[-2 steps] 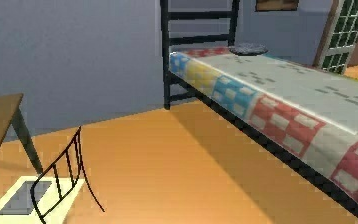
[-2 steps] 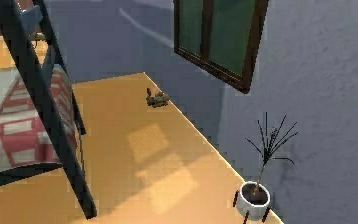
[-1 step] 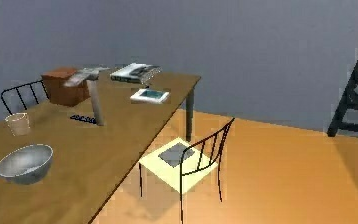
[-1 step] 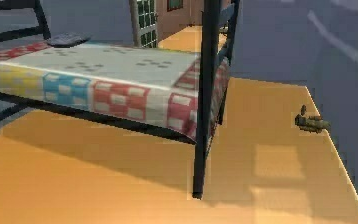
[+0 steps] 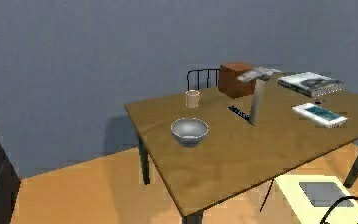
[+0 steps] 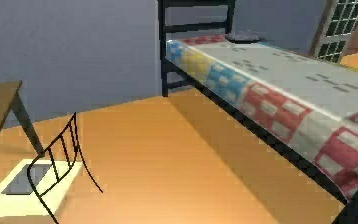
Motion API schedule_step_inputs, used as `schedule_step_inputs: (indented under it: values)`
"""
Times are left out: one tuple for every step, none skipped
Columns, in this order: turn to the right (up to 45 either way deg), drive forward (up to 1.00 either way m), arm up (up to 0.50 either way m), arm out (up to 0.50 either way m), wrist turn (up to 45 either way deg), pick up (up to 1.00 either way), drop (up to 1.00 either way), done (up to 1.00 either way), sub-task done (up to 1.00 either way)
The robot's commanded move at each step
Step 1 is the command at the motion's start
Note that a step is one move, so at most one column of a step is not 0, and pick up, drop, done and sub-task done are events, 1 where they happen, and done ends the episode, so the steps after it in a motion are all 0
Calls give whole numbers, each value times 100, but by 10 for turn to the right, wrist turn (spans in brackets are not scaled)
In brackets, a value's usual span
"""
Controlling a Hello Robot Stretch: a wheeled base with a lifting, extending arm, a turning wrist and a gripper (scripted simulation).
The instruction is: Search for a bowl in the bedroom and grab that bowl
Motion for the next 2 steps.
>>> schedule_step_inputs:
  values:
    - [-450, 0, 0, 0, 0, 0, 0, 0, 0]
    - [-360, 0, 0, 0, 0, 0, 0, 0, 0]
